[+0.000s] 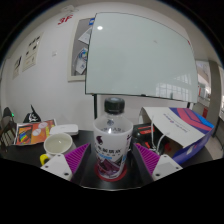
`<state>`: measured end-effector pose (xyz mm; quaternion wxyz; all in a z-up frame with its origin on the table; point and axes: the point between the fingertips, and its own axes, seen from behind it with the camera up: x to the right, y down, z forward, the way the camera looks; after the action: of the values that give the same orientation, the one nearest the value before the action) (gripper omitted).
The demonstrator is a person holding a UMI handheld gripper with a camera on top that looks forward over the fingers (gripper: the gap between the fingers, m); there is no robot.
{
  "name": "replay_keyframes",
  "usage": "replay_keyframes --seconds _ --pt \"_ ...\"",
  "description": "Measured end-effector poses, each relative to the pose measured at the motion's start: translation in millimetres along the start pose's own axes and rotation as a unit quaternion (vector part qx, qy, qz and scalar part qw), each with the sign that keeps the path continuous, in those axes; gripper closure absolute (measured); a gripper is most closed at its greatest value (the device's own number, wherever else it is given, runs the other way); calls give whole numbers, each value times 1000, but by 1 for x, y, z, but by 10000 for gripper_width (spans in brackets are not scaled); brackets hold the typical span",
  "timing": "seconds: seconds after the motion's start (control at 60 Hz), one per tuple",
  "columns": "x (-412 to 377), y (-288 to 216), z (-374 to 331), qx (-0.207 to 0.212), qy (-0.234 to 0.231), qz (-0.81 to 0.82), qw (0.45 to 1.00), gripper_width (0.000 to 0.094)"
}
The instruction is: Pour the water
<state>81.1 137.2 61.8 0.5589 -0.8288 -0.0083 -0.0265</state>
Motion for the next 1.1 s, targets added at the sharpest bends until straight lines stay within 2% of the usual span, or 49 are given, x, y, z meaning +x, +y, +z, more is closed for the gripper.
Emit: replay_keyframes --seconds 0.233,0.533,0.717,0.9,1.1 --pt "-6 -9 -87 -13 24 -10 1000 95" --pt "-34 14 -288 -33 50 3 998 93" --pt "-58 35 -384 -44 37 -2 998 93" --pt "-68 41 -432 -41 31 1 999 93" --pt "-60 34 -451 -28 45 5 999 90"
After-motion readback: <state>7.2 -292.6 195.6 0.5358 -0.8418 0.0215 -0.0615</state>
